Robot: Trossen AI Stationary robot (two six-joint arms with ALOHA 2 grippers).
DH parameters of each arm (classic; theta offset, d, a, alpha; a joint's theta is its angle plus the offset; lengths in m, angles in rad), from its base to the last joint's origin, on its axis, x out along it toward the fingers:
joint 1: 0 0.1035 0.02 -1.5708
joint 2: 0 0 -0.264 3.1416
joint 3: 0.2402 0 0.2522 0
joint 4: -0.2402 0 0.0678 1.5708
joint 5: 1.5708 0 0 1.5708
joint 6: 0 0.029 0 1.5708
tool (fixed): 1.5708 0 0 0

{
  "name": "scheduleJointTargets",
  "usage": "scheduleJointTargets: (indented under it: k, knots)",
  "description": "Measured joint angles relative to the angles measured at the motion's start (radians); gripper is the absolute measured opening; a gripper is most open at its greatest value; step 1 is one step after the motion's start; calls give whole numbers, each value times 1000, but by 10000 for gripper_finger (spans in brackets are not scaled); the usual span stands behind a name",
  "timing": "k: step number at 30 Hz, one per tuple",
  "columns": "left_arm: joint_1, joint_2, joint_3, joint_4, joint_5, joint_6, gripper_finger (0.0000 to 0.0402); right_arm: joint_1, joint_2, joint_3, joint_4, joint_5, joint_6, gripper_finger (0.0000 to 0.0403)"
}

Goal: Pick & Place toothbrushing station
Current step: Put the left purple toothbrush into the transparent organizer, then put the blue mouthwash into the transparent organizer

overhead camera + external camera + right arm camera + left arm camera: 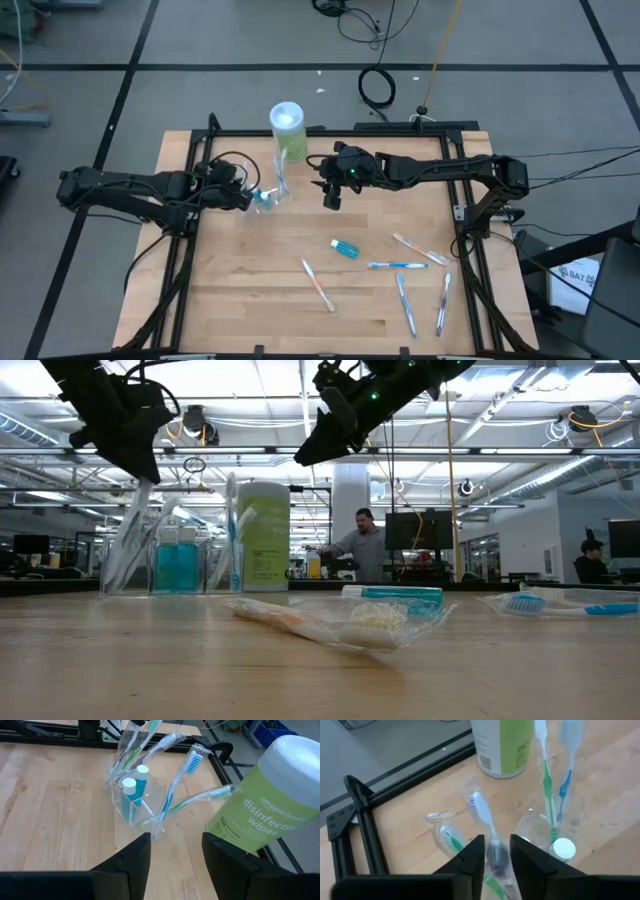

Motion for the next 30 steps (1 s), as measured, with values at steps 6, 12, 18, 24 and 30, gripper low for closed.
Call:
scheduleJointTargets:
  k: [6,12,18,24,30]
  knots:
    - [0,-4,0,2,-25,47,128,13,0,-17,1,0,25,169]
    - [0,-4,0,5,-67,72,146,27,0,-45,5,0,25,169]
    - [1,-12,25,45,-108,166,149,60,0,-63,4,0,26,169]
    - [1,-12,141,49,-105,252,150,115,0,-77,-19,0,26,169]
    - [1,-12,189,49,-78,345,150,168,0,-79,-194,0,94,169]
